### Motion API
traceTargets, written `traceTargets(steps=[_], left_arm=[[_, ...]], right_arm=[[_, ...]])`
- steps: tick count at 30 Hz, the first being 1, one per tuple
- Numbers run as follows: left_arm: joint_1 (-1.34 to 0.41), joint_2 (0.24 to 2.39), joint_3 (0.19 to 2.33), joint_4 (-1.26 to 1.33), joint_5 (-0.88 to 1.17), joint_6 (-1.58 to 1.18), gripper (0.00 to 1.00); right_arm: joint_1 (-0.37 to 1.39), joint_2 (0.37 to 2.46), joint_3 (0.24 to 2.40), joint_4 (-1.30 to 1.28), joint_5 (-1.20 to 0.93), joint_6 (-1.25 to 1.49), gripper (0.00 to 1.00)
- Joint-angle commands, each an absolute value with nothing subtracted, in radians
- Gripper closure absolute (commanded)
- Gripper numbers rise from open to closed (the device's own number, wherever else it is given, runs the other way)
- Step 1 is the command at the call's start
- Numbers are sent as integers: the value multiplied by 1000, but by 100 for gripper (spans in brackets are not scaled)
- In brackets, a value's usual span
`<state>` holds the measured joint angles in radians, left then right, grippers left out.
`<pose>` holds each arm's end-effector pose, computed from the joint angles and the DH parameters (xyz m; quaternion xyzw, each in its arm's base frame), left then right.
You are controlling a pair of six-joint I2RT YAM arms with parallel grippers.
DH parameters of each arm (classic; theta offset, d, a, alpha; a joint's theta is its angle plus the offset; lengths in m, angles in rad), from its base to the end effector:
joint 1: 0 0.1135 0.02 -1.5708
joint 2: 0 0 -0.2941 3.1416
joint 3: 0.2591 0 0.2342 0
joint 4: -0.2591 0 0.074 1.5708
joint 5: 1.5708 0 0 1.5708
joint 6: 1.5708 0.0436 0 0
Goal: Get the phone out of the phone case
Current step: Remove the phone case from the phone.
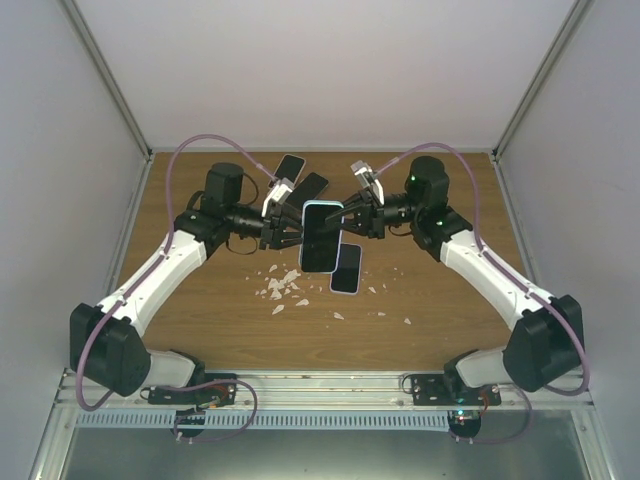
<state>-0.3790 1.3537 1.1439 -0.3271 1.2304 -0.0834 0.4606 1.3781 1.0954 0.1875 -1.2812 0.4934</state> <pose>0.2325 -0.1368 0.3669 0.3867 0.6602 -0.5809 0.2779 0.2357 0.1636 0.3884 -0.3922 0.5998 0.6405 0.2761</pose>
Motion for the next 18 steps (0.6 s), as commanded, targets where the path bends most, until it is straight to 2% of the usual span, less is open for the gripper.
traceTargets(steps=[1, 5, 10, 12, 15, 17, 18], left_arm=[[-420, 1343, 1151, -4, 1220, -283, 75], [-394, 1328, 1087, 131, 1241, -401, 88], [-374, 1315, 1019, 185, 1227, -476, 97], [-356, 1313, 985, 229, 1224, -536, 100], [-318, 1313, 929, 302, 1208, -639, 100], [-294, 1314, 895, 351, 1200, -708, 100], [-286, 1315, 882, 368, 1194, -735, 100]], right_arm=[[600, 1442, 1117, 97, -1442, 460, 100], [565, 1462, 1143, 92, -1434, 485, 99], [503, 1484, 1168, 95, -1387, 522, 97], [474, 1491, 1177, 93, -1355, 533, 89], [435, 1499, 1181, 113, -1333, 563, 86], [415, 1502, 1185, 113, -1303, 571, 68], [403, 1503, 1186, 111, -1293, 572, 64]])
